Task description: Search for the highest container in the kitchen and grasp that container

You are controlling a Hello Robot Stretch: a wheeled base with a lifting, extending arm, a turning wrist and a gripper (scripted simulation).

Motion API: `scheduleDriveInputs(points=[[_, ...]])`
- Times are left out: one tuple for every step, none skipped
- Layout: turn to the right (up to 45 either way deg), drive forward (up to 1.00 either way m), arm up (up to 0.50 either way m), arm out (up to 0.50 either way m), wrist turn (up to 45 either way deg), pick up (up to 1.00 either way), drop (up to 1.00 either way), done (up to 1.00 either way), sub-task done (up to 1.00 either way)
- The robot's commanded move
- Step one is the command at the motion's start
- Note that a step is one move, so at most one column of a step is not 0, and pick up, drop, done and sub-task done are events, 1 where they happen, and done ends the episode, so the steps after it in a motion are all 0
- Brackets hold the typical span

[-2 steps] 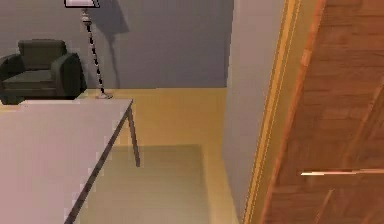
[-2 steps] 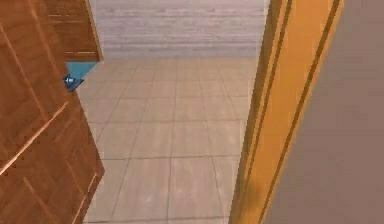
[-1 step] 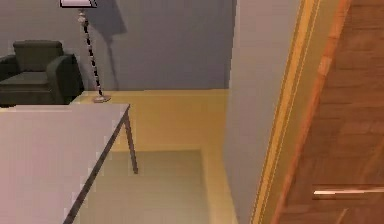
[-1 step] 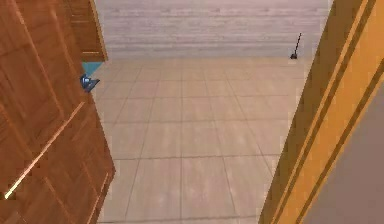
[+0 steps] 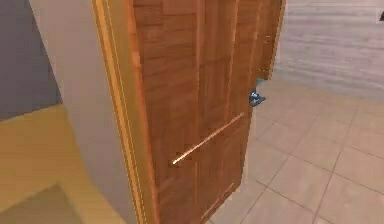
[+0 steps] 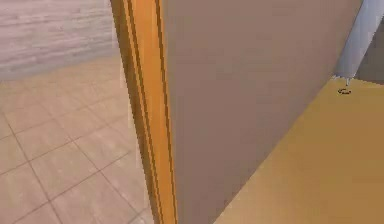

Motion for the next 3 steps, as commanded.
scheduleDriveInputs(points=[[45.0,0.00,0.00,0.00,0.0,0.00,0.00,0.00,0.00],[9.0,0.00,0.00,0.00,0.0,0.00,0.00,0.00,0.00],[0.0,0.60,0.00,0.00,0.0,0.00,0.00,0.00,0.00]])
